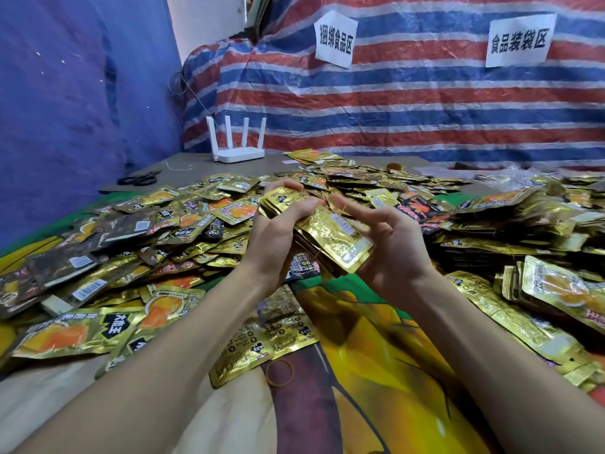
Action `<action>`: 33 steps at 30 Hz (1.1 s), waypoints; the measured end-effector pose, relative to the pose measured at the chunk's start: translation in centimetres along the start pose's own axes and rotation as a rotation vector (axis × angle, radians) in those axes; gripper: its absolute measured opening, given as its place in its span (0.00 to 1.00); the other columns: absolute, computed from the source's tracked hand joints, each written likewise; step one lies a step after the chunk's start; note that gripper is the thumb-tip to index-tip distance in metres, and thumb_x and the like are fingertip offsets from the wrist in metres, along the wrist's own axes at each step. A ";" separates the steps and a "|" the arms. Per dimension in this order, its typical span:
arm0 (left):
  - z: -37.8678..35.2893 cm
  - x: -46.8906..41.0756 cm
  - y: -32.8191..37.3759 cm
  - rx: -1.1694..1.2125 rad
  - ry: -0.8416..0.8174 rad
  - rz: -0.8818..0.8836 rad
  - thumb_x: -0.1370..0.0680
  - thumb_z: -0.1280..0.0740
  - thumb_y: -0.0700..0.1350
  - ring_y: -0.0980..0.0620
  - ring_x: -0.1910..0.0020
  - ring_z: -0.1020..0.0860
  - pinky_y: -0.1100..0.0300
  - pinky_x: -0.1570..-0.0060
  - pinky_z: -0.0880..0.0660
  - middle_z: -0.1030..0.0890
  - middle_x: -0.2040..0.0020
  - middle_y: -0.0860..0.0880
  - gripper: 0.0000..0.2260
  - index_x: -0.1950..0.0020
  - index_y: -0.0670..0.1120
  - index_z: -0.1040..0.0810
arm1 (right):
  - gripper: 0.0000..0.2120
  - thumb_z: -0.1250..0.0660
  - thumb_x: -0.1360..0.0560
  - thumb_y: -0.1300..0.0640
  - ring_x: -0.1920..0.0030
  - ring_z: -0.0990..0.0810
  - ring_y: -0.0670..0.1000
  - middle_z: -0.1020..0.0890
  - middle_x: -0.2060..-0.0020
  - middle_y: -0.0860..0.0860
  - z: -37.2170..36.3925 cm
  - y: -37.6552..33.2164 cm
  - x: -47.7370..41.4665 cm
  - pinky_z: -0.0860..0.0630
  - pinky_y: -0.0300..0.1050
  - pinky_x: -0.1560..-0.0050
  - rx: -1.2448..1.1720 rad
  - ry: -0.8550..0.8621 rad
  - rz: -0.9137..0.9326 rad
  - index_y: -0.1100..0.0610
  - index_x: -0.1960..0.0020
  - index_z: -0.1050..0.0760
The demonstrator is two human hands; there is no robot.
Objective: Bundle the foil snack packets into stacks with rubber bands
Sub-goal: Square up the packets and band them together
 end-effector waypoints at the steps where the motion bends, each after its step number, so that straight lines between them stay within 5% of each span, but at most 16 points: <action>1: -0.2 0.1 0.0 -0.024 -0.010 -0.009 0.29 0.29 0.42 0.40 0.54 0.19 0.45 0.54 0.21 0.20 0.48 0.31 0.17 0.41 0.46 0.27 | 0.22 0.39 0.32 0.55 0.43 0.17 0.59 0.16 0.41 0.58 0.0 -0.3 0.0 0.25 0.61 0.37 0.004 0.003 0.028 0.57 0.44 0.15; 5: -1.3 0.5 0.4 -0.139 -0.039 -0.091 0.29 0.27 0.43 0.43 0.56 0.22 0.43 0.53 0.24 0.23 0.54 0.38 0.12 0.48 0.52 0.25 | 0.19 0.42 0.25 0.62 0.39 0.18 0.60 0.16 0.41 0.56 0.2 -0.8 0.2 0.26 0.62 0.36 0.157 -0.005 0.075 0.56 0.44 0.15; 8: -1.4 0.6 0.7 -0.204 -0.015 -0.145 0.28 0.27 0.44 0.39 0.54 0.21 0.36 0.48 0.23 0.22 0.51 0.37 0.13 0.47 0.51 0.26 | 0.15 0.30 0.29 0.63 0.41 0.18 0.59 0.15 0.44 0.57 0.6 -1.2 0.5 0.23 0.58 0.39 0.282 0.068 0.106 0.57 0.44 0.14; 11: -1.0 0.8 0.9 -0.263 0.023 -0.170 0.28 0.28 0.45 0.33 0.46 0.21 0.30 0.46 0.25 0.23 0.44 0.32 0.13 0.47 0.51 0.27 | 0.19 0.22 0.37 0.57 0.47 0.14 0.53 0.13 0.48 0.54 0.6 -1.7 1.1 0.17 0.47 0.52 0.366 0.113 0.171 0.57 0.46 0.14; 16: -0.5 1.3 0.8 -0.315 0.151 -0.163 0.28 0.27 0.49 0.35 0.41 0.22 0.32 0.41 0.26 0.23 0.40 0.38 0.11 0.50 0.57 0.26 | 0.21 0.18 0.37 0.53 0.41 0.18 0.42 0.14 0.46 0.45 -0.7 -2.8 1.9 0.24 0.41 0.38 0.784 0.163 0.377 0.48 0.45 0.14; 20: 0.0 1.3 0.0 -0.190 0.247 -0.059 0.31 0.26 0.51 0.32 0.40 0.22 0.36 0.45 0.22 0.22 0.38 0.35 0.10 0.55 0.61 0.24 | 0.24 0.17 0.37 0.50 0.43 0.21 0.37 0.17 0.45 0.43 -1.7 -3.3 2.3 0.27 0.31 0.41 1.064 0.210 0.515 0.48 0.42 0.17; 26: 0.8 1.3 -0.7 -0.092 0.330 0.012 0.33 0.25 0.51 0.36 0.40 0.21 0.32 0.37 0.27 0.19 0.41 0.38 0.09 0.58 0.61 0.23 | 0.33 0.16 0.37 0.53 0.42 0.25 0.37 0.21 0.42 0.46 -2.5 -2.5 2.4 0.31 0.27 0.44 1.187 0.137 0.517 0.55 0.36 0.25; 28: 1.1 1.0 -1.5 -0.008 0.365 0.056 0.32 0.25 0.49 0.38 0.44 0.18 0.36 0.43 0.22 0.18 0.44 0.39 0.12 0.51 0.56 0.22 | 0.33 0.16 0.38 0.53 0.45 0.23 0.42 0.22 0.45 0.48 -2.4 -3.0 2.7 0.27 0.31 0.47 1.180 0.221 0.570 0.55 0.40 0.29; 31: 1.7 0.3 -2.1 0.182 0.405 0.072 0.24 0.27 0.40 0.48 0.62 0.16 0.52 0.65 0.18 0.17 0.59 0.45 0.12 0.44 0.46 0.25 | 0.32 0.16 0.37 0.51 0.49 0.21 0.49 0.22 0.47 0.50 -2.1 -3.1 3.1 0.24 0.41 0.49 1.173 0.316 0.605 0.54 0.42 0.31; 33: 2.1 0.2 -2.2 0.209 0.430 0.092 0.23 0.29 0.39 0.48 0.62 0.17 0.55 0.66 0.20 0.18 0.58 0.46 0.11 0.43 0.46 0.26 | 0.31 0.18 0.36 0.55 0.54 0.19 0.45 0.21 0.51 0.46 -1.7 -2.2 2.7 0.21 0.41 0.51 1.066 0.307 0.523 0.53 0.40 0.32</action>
Point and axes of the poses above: each hand's wrist, its own x-axis away from the middle knuckle, its own z-axis out of the back of the hand, y = z × x, the point moved 8 cm from there along -x, towards the middle knuckle
